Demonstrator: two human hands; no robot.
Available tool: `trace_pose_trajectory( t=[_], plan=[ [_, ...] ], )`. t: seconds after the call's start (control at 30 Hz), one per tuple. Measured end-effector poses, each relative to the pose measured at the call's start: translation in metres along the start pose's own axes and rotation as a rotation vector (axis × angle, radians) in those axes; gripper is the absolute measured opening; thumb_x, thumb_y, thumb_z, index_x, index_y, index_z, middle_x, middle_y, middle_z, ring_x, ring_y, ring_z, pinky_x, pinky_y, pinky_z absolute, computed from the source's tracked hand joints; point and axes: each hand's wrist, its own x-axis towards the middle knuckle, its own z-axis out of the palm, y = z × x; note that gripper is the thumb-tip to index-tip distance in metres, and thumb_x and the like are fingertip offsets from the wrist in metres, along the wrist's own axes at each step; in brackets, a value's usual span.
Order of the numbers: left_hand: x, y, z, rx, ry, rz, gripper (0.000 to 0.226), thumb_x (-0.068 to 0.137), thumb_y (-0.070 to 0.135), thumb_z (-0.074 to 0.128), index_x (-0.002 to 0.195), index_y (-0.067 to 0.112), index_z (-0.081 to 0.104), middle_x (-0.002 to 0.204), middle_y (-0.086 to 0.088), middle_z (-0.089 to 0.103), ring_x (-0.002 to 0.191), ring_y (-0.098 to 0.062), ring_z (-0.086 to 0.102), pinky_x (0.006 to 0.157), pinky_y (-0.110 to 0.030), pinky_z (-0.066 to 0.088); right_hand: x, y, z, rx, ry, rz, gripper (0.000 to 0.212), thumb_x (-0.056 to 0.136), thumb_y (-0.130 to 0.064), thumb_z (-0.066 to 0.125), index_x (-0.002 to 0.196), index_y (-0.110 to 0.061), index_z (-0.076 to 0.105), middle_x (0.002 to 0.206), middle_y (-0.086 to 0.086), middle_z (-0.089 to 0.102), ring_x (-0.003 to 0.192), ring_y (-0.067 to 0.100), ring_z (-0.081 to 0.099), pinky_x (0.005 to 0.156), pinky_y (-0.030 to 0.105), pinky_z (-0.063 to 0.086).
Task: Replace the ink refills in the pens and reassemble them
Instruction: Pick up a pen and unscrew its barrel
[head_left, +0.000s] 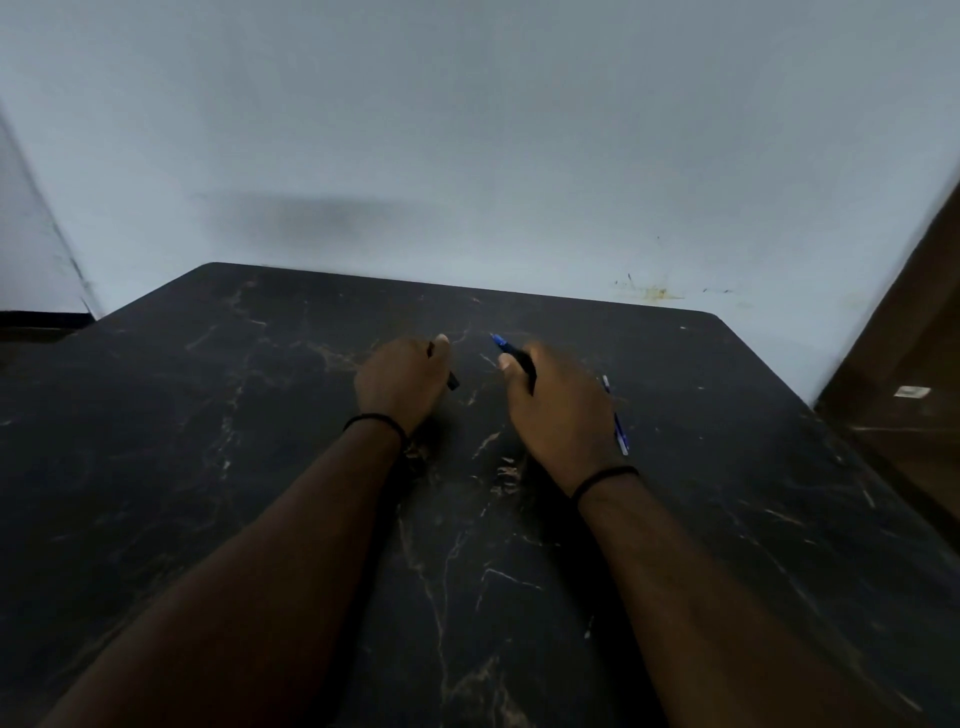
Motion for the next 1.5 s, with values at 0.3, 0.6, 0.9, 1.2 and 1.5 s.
trace_pose_trajectory(
  t=[0.3,0.6,0.9,1.2,1.5],
  plan=[
    [0.004,-0.009,0.012,0.387,-0.06,0.074,0.043,0.096,0.044,0.042,0.094,0.012,0.07,0.105,-0.015,0.068,0.099,-0.034,0.063,0.091,-0.045,0.052,-0.001,0.006,0.002,0.17,0.07,-0.054,0.015,0.106,-0.04,0.039,0.104,-0.028,0.048,0.077,-0.003,0.063,0.071,0.014,0.062,0.063,0.039,0.053],
    [-0.006,0.013,0.002,-0.367,0.152,0.132,0.025,0.099,0.033,0.052,0.087,0.013,0.061,0.078,-0.003,0.058,0.072,-0.015,0.054,0.067,-0.033,0.047,0.004,0.005,0.007,0.311,0.063,0.149,0.02,0.105,-0.038,0.043,0.11,-0.024,0.056,0.087,-0.003,0.066,0.079,0.014,0.063,0.063,0.031,0.044],
    [-0.017,0.033,-0.001,-1.25,-0.347,0.018,0.032,0.103,0.022,0.045,0.119,0.001,0.063,0.12,-0.019,0.069,0.109,-0.028,0.067,0.097,-0.043,0.049,0.001,-0.003,0.002,0.906,-0.297,0.301,0.031,0.109,-0.026,0.042,0.111,-0.006,0.066,0.062,-0.001,0.053,0.041,0.002,0.036,0.042,0.018,0.029],
    [-0.018,0.029,-0.006,-1.423,-0.681,-0.025,0.042,0.104,0.022,0.037,0.13,-0.008,0.05,0.127,-0.022,0.064,0.121,-0.028,0.062,0.092,-0.033,0.054,0.005,0.002,0.0,1.265,-0.646,0.436,0.034,0.109,-0.03,0.041,0.103,-0.008,0.066,0.061,-0.002,0.05,0.041,0.003,0.026,0.034,0.013,0.018],
    [-0.02,0.038,-0.01,-1.379,-0.531,0.041,0.03,0.106,0.016,0.032,0.091,0.01,0.057,0.09,-0.006,0.078,0.079,-0.013,0.073,0.051,-0.02,0.042,0.005,-0.004,0.003,1.156,-0.545,0.326,0.033,0.108,-0.029,0.042,0.085,-0.015,0.061,0.057,-0.003,0.042,0.039,0.003,0.024,0.037,0.014,0.019]
  ],
)
